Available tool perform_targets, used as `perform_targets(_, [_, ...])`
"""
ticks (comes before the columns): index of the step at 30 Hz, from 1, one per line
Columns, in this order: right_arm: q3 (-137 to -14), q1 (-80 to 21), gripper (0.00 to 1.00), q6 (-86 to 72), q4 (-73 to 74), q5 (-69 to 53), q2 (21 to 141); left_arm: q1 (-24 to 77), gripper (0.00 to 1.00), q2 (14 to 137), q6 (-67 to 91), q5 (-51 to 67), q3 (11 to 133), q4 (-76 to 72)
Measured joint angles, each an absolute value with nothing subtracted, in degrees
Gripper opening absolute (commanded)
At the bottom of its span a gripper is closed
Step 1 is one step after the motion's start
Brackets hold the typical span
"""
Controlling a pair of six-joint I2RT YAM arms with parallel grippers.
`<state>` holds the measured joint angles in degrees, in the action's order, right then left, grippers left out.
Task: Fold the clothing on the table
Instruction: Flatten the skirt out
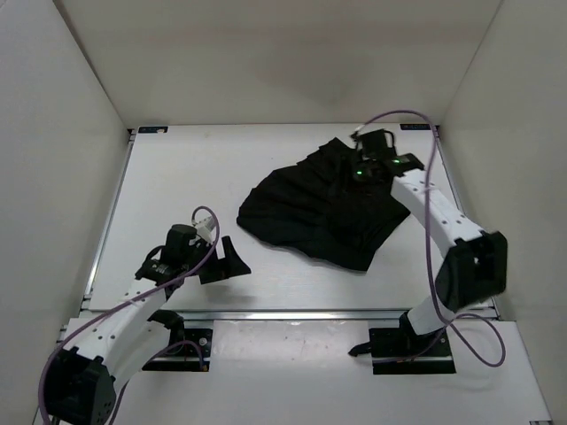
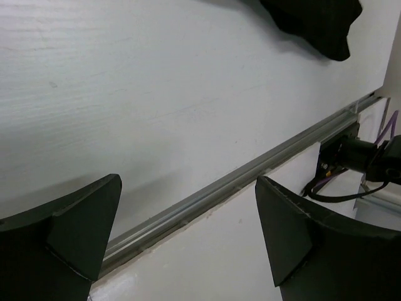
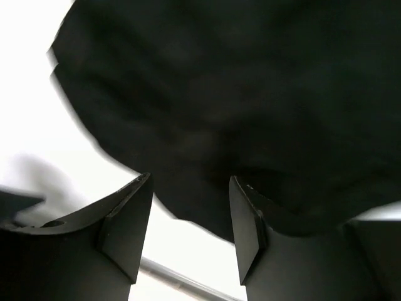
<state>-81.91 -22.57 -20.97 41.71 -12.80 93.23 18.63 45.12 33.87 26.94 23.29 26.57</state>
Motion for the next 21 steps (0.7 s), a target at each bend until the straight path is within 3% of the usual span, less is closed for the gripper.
perform_targets(4, [-74.83, -15.35, 0.52, -19.35, 38.68, -10.61, 85.82, 20.29, 0.98, 49.65, 33.78, 27.9, 23.27, 24.71])
perform_targets(12, [-64.84, -19.7, 0.56, -14.48, 35.14, -8.64, 92.62, 30.89, 0.99, 63.92, 37.21, 28.45, 32.42, 11.16])
perform_targets(16, [-63.53, -22.68, 0.47, -14.94, 34.26, -7.75, 97.01, 29.95, 0.99, 67.7, 39.24, 29.32, 33.45, 5.96])
perform_targets(21, [-58.24, -28.95, 0.32, -20.62, 27.66, -11.79, 96.12, 22.5, 0.99, 57.84, 38.83, 28.12, 31.03, 9.19])
